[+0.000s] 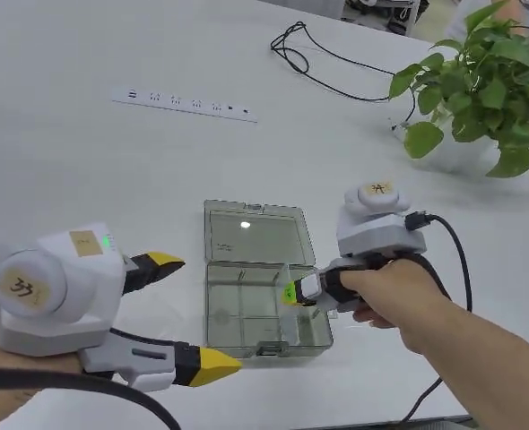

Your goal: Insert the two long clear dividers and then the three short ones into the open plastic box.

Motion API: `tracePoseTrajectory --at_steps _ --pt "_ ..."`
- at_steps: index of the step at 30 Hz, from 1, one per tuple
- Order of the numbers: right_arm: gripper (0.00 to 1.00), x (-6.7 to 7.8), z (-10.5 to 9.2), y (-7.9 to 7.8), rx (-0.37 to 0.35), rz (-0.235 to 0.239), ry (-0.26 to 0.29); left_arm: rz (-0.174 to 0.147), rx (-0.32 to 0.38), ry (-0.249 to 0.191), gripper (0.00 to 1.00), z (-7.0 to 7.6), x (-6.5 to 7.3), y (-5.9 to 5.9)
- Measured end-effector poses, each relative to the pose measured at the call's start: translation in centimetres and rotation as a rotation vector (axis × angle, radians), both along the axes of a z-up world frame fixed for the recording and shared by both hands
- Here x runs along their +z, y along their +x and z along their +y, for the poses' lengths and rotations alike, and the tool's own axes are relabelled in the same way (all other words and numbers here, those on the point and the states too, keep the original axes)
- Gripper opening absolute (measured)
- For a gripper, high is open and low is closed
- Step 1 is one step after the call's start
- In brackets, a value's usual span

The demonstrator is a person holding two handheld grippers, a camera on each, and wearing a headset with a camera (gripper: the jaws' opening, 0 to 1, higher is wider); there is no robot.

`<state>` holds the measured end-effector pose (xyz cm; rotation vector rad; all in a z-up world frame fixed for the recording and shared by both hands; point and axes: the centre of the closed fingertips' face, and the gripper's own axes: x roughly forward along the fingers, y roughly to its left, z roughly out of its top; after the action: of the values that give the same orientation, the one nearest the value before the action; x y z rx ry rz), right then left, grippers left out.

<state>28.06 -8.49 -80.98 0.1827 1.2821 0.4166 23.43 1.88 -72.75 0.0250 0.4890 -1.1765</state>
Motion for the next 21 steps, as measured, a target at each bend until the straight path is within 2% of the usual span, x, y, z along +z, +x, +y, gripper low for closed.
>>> tracePoseTrajectory --at_steps 8,21 --pt "0.09 -0.65 0.02 0.02 0.006 -0.003 0.018 0.003 0.016 -0.001 0.85 -0.05 0.19 0.29" --pt "0.10 -0.61 0.17 0.00 0.018 -0.029 0.055 0.006 0.033 0.001 0.84 -0.10 0.66 0.29"
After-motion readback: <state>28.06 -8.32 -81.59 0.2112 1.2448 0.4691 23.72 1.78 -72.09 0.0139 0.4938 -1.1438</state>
